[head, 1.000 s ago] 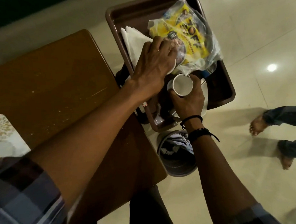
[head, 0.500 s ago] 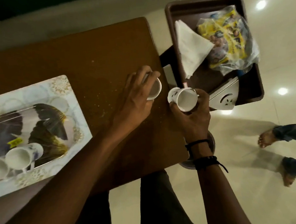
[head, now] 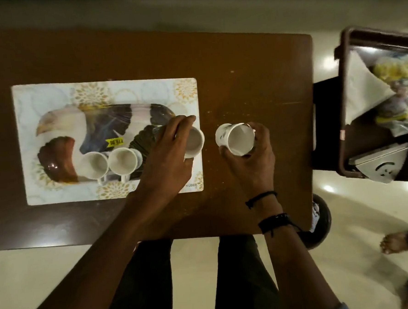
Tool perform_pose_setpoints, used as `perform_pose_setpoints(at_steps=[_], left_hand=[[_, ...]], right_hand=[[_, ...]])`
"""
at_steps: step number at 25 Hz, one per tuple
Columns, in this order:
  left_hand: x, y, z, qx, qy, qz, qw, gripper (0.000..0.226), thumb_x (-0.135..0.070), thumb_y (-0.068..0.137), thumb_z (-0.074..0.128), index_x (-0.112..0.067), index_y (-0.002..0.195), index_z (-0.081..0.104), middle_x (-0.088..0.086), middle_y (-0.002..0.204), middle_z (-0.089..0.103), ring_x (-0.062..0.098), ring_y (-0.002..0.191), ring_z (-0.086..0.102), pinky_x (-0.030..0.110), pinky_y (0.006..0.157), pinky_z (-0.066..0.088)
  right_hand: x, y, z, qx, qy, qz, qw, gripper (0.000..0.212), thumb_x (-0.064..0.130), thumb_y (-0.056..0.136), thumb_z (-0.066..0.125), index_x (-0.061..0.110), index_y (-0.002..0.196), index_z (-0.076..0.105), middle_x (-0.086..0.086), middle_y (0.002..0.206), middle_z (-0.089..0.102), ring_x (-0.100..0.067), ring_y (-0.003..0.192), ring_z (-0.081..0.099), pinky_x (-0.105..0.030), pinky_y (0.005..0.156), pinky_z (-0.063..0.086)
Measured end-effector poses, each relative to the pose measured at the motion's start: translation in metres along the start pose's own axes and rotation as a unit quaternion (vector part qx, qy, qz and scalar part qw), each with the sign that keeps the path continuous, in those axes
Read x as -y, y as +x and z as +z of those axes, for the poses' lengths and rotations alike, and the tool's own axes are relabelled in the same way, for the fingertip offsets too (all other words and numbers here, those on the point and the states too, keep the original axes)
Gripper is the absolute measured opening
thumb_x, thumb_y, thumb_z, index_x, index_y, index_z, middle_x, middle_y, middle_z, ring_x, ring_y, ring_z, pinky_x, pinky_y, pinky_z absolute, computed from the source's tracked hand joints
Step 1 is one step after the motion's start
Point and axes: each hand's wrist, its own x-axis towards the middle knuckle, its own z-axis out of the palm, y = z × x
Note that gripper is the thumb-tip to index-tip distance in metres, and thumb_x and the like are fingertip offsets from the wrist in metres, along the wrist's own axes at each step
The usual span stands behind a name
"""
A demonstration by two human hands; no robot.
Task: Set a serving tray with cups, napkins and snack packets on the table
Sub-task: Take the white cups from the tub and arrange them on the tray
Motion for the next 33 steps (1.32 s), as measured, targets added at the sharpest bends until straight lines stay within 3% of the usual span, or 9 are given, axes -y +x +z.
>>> perform_pose_setpoints(at_steps=[3, 8, 11, 12, 15, 20, 24, 29, 33], left_hand=[[0.046, -0.015, -0.023, -0.034, -0.007, -0.038, 0.999, 0.074, 0.005, 0.071, 0.072, -0.009, 0.138, 0.043, 0.012, 0.142, 0.045, 0.032, 0.13, 0.044, 0.044, 0.102, 0.046], [0.118, -0.023, -0.054, -0.087, 0.005, -0.069, 0.994, 0.067, 0.003, 0.068, 0.071, -0.011, 0.129, 0.05, 0.011, 0.135, 0.049, 0.029, 0.123, 0.046, 0.039, 0.091, 0.047], [0.152, -0.017, -0.067, -0.097, 0.049, -0.093, 0.99, 0.066, 0.004, 0.061, 0.072, -0.013, 0.122, 0.054, 0.011, 0.128, 0.054, 0.03, 0.111, 0.051, 0.016, 0.079, 0.027], [0.162, -0.014, -0.069, -0.09, 0.048, -0.096, 0.99, 0.067, 0.005, 0.059, 0.071, -0.013, 0.121, 0.054, 0.011, 0.128, 0.054, 0.033, 0.108, 0.053, 0.015, 0.074, 0.024], [0.188, -0.004, -0.072, -0.059, 0.018, -0.103, 0.993, 0.068, 0.009, 0.059, 0.068, -0.014, 0.12, 0.052, 0.01, 0.13, 0.05, 0.034, 0.114, 0.051, 0.032, 0.079, 0.04], [0.208, 0.003, -0.074, -0.005, -0.022, -0.076, 0.997, 0.068, 0.012, 0.053, 0.067, -0.01, 0.116, 0.054, 0.013, 0.128, 0.05, 0.035, 0.115, 0.049, 0.049, 0.079, 0.05], [0.215, 0.001, -0.072, 0.001, -0.034, -0.084, 0.996, 0.072, 0.014, 0.051, 0.066, -0.01, 0.118, 0.055, 0.012, 0.129, 0.051, 0.035, 0.115, 0.048, 0.048, 0.077, 0.049], [0.215, 0.0, -0.07, 0.0, -0.071, -0.092, 0.993, 0.072, 0.015, 0.056, 0.063, -0.005, 0.125, 0.055, 0.016, 0.133, 0.048, 0.036, 0.121, 0.045, 0.037, 0.092, 0.04], [0.212, -0.002, -0.07, -0.005, -0.088, -0.103, 0.991, 0.068, 0.015, 0.063, 0.059, -0.005, 0.128, 0.054, 0.015, 0.135, 0.049, 0.033, 0.126, 0.044, 0.035, 0.101, 0.037]], right_hand=[[0.021, -0.009, 0.042, 0.051, -0.015, -0.034, 0.998, 0.068, 0.023, 0.07, 0.083, 0.008, 0.127, 0.049, -0.007, 0.126, 0.057, -0.02, 0.112, 0.057, -0.027, 0.09, 0.05], [0.057, -0.012, 0.102, 0.135, -0.027, -0.082, 0.987, 0.07, 0.021, 0.07, 0.082, 0.008, 0.13, 0.048, -0.007, 0.13, 0.057, -0.023, 0.116, 0.056, -0.039, 0.091, 0.053], [0.076, -0.007, 0.138, 0.186, -0.034, -0.097, 0.977, 0.069, 0.019, 0.071, 0.081, 0.01, 0.131, 0.048, -0.005, 0.135, 0.055, -0.024, 0.122, 0.053, -0.041, 0.095, 0.049], [0.08, -0.005, 0.148, 0.201, -0.044, -0.094, 0.974, 0.07, 0.019, 0.071, 0.081, 0.01, 0.132, 0.048, -0.007, 0.135, 0.054, -0.027, 0.123, 0.052, -0.043, 0.097, 0.048], [0.089, 0.002, 0.175, 0.243, -0.077, -0.089, 0.963, 0.074, 0.018, 0.07, 0.083, 0.009, 0.134, 0.047, -0.011, 0.134, 0.055, -0.03, 0.123, 0.052, -0.044, 0.099, 0.045], [0.094, 0.004, 0.197, 0.269, -0.12, -0.084, 0.952, 0.078, 0.022, 0.067, 0.084, 0.012, 0.135, 0.045, -0.011, 0.132, 0.057, -0.032, 0.119, 0.054, -0.042, 0.095, 0.048], [0.093, 0.0, 0.204, 0.273, -0.129, -0.079, 0.95, 0.078, 0.022, 0.068, 0.084, 0.012, 0.135, 0.045, -0.013, 0.132, 0.056, -0.032, 0.121, 0.052, -0.042, 0.097, 0.045], [0.093, -0.002, 0.204, 0.286, -0.138, -0.104, 0.942, 0.079, 0.016, 0.072, 0.079, 0.009, 0.14, 0.042, -0.015, 0.136, 0.053, -0.031, 0.123, 0.051, -0.036, 0.098, 0.042], [0.091, -0.005, 0.201, 0.308, -0.141, -0.123, 0.933, 0.078, 0.011, 0.072, 0.075, 0.009, 0.142, 0.041, -0.018, 0.133, 0.052, -0.034, 0.121, 0.05, -0.043, 0.099, 0.045]])
